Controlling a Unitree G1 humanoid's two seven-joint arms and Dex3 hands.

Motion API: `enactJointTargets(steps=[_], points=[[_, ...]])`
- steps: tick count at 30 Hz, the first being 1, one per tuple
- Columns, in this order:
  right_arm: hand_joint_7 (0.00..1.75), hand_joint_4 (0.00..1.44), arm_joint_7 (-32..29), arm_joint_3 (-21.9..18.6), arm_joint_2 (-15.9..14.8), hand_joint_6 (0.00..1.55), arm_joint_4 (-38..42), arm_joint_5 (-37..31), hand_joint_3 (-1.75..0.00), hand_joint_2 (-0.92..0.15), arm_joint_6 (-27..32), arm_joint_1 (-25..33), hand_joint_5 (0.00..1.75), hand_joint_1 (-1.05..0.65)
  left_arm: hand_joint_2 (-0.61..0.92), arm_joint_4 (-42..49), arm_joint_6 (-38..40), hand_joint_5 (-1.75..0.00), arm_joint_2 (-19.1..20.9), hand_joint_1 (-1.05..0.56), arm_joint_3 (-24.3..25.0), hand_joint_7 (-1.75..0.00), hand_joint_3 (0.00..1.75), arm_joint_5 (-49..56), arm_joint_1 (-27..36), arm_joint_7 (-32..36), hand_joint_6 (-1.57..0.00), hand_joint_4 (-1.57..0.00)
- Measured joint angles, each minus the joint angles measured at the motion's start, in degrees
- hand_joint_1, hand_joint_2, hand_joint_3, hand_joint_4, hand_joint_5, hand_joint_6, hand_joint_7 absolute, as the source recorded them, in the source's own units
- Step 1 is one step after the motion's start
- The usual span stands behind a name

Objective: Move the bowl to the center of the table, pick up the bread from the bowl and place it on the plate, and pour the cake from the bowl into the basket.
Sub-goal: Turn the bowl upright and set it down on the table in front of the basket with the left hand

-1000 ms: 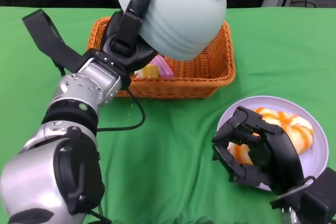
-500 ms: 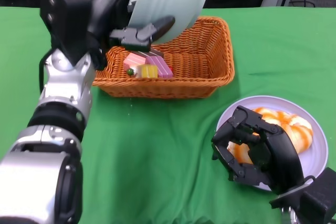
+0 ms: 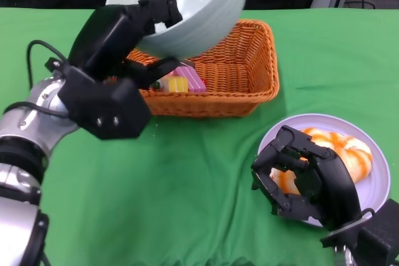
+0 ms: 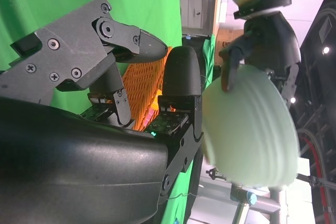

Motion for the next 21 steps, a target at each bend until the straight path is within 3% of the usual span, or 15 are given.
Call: enactJointTargets(steps=[5,12,16,21], points=[[1.34,0.72,-0.93,-0.2,-0.12,0.64,-0.05,-0.61,-0.91,-0.54,-0.18,-0.01,1.57,-0.23,0.61,-0.74,0.04,-1.75,3.06,-0.11,-6.2,-1.56,1.02,9.85,0.03,15.63,-0.66,-0.72],[1.37,0.72,-1.05,-0.12,-0.29,0.64,-2.72,-0.44,-0.94,-0.51,1.43,-0.02,1.61,-0.26,0.59,-2.72,2.1,-1.73,5.79,-0.1,-14.15,-1.53,0.99,19.94,0.56,34.94,-0.68,-0.75],[1.38,0.71,-1.07,-0.09,-0.38,0.62,-4.67,-0.26,-0.94,-0.51,2.43,-0.02,1.61,-0.24,0.57,-4.44,2.17,-1.75,7.0,-0.11,-17.73,-1.54,1.0,23.01,2.12,41.42,-0.67,-0.73],[1.37,0.72,-1.23,-0.11,-0.26,0.65,-5.9,-0.07,-0.96,-0.49,3.8,0.01,1.61,-0.25,0.46,-7.13,2.46,-1.75,9.54,-0.1,-20.26,-1.6,1.19,25.42,5.15,46.81,-0.65,-0.72]])
